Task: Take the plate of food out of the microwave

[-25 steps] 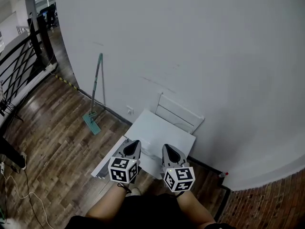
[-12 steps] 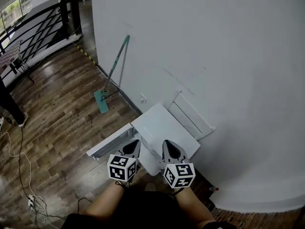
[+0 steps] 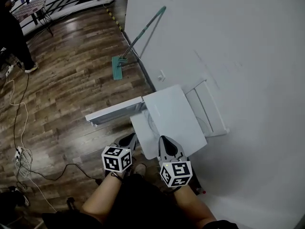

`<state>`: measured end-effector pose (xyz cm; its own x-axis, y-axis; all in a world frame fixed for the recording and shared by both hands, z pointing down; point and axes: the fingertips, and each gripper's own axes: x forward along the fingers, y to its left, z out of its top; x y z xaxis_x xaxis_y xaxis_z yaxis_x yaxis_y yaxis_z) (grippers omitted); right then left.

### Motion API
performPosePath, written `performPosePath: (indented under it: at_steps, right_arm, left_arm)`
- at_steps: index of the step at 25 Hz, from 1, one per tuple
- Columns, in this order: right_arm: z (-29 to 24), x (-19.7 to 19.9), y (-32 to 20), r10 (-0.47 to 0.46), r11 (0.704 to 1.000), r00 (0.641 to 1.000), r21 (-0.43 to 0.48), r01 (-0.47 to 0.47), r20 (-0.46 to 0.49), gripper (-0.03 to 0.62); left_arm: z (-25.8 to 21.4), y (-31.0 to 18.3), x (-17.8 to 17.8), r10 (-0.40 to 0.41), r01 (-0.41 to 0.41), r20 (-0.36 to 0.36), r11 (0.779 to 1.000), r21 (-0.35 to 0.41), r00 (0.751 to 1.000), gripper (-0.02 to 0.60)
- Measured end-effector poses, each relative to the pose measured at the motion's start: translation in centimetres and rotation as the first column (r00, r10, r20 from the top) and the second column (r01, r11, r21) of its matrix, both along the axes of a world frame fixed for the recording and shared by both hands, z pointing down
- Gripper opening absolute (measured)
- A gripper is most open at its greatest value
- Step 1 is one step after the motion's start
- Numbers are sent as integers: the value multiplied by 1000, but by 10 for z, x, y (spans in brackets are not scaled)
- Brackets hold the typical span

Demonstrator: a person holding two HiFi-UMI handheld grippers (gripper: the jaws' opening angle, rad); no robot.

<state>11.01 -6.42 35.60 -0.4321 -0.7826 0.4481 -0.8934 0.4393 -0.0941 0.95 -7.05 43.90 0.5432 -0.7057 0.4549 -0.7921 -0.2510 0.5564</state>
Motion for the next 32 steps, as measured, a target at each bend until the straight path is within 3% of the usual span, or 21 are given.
performPosePath:
  at_steps: [4, 9, 16, 21, 22, 23, 24, 26, 29, 32]
  right_arm:
    - [48, -10, 6, -72, 996, 997, -43, 72, -2, 14]
    - [120, -16, 13, -109, 987, 994, -121, 108, 1, 14]
    - [209, -17, 17, -99, 981, 995, -170, 94, -22, 14]
    - [251, -4, 30, -49, 979, 998, -200, 40, -39, 14]
    - [258, -2, 33, -42, 977, 998, -212, 33, -39, 14]
    - [264, -1, 37, -39, 974, 998, -223, 29, -40, 14]
    - [269, 0, 42, -39, 972, 998, -232, 28, -42, 14]
    - [275, 1, 51, -43, 969, 998, -244, 30, -49, 14]
    - [281, 5, 59, -44, 966, 997, -256, 27, -63, 14]
    - [284, 8, 61, -47, 964, 996, -266, 26, -75, 14]
  left_arm:
    - [48, 4, 9, -20, 21, 16, 999, -39, 1000, -9]
    - [119, -5, 18, -39, 36, -28, 994, -107, 999, -9]
    - [220, -23, 28, -73, 52, -129, 986, -161, 989, -9]
    - [260, -34, 58, -43, 6, -216, 986, -168, 975, -9]
    - [266, -37, 66, -33, -8, -240, 986, -168, 970, 17]
    - [272, -40, 75, -20, -25, -260, 985, -170, 965, 145]
    - [278, -44, 83, -6, -42, -272, 984, -171, 962, 184]
    - [290, -49, 97, 16, -67, -281, 983, -173, 960, 195]
    - [310, -61, 114, 7, -71, -296, 976, -205, 955, 303]
    - [329, -75, 126, -17, -60, -308, 969, -241, 951, 327]
